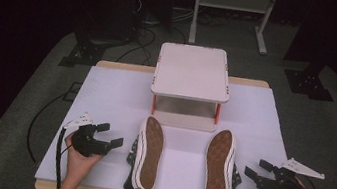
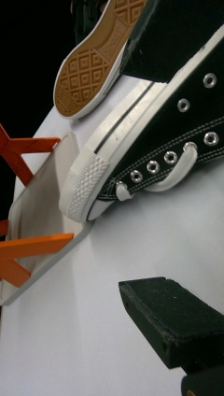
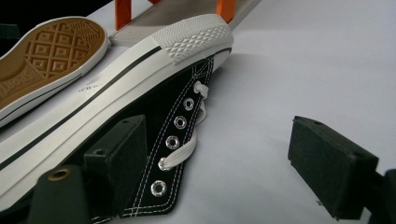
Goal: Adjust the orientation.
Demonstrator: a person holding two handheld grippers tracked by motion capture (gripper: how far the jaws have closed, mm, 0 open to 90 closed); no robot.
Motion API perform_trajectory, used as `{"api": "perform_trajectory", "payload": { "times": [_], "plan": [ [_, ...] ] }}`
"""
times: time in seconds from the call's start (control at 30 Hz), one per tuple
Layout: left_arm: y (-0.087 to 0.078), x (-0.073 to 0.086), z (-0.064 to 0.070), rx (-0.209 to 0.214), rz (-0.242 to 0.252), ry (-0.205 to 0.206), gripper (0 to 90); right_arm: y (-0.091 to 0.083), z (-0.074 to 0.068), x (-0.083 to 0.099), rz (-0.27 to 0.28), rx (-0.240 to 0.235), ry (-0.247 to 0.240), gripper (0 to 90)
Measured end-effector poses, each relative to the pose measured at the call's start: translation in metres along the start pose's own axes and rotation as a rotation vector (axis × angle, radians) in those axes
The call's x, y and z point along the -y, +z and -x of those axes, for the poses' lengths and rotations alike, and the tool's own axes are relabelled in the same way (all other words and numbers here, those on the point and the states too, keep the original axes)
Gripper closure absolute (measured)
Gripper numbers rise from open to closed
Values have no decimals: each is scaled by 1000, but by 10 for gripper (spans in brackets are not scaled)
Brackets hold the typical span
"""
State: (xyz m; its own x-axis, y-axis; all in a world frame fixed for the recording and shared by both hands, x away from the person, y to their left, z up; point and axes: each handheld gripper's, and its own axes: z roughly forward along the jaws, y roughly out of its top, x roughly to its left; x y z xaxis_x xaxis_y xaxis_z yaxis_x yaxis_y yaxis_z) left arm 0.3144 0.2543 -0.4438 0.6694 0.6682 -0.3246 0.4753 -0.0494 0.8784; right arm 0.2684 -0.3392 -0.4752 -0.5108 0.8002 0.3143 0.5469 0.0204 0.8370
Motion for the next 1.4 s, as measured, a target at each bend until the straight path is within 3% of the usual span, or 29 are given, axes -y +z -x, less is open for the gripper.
{"api": "perform_trajectory", "payload": {
  "times": [0.3, 0.6, 0.9, 1.13, 1.2, 1.27, 1.33, 1.4],
  "plan": [
    [5, -8, 9, 34, 8, 23, 0, -1, 3, 1, 2, -4, 4, 192],
    [10, -18, 23, 78, 8, 58, 0, 2, -7, -2, -5, -2, -19, 192],
    [28, -25, 41, 126, -46, 115, 9, 3, -5, -2, 0, -2, -5, 193],
    [41, -36, 52, 137, -82, 150, 99, 2, -5, -2, 11, -9, -4, 204],
    [51, -43, 58, 164, -99, 165, 215, 3, -6, -2, 5, -10, -4, 204],
    [58, -45, 62, 176, -128, 177, 273, 5, -6, -2, -3, -15, -7, 210],
    [65, -45, 66, 210, -157, 203, 410, 6, -7, -2, -7, -21, -14, 210],
    [69, -44, 68, 208, -180, 212, 416, 6, -8, -2, -11, -21, -18, 210]
  ]
}}
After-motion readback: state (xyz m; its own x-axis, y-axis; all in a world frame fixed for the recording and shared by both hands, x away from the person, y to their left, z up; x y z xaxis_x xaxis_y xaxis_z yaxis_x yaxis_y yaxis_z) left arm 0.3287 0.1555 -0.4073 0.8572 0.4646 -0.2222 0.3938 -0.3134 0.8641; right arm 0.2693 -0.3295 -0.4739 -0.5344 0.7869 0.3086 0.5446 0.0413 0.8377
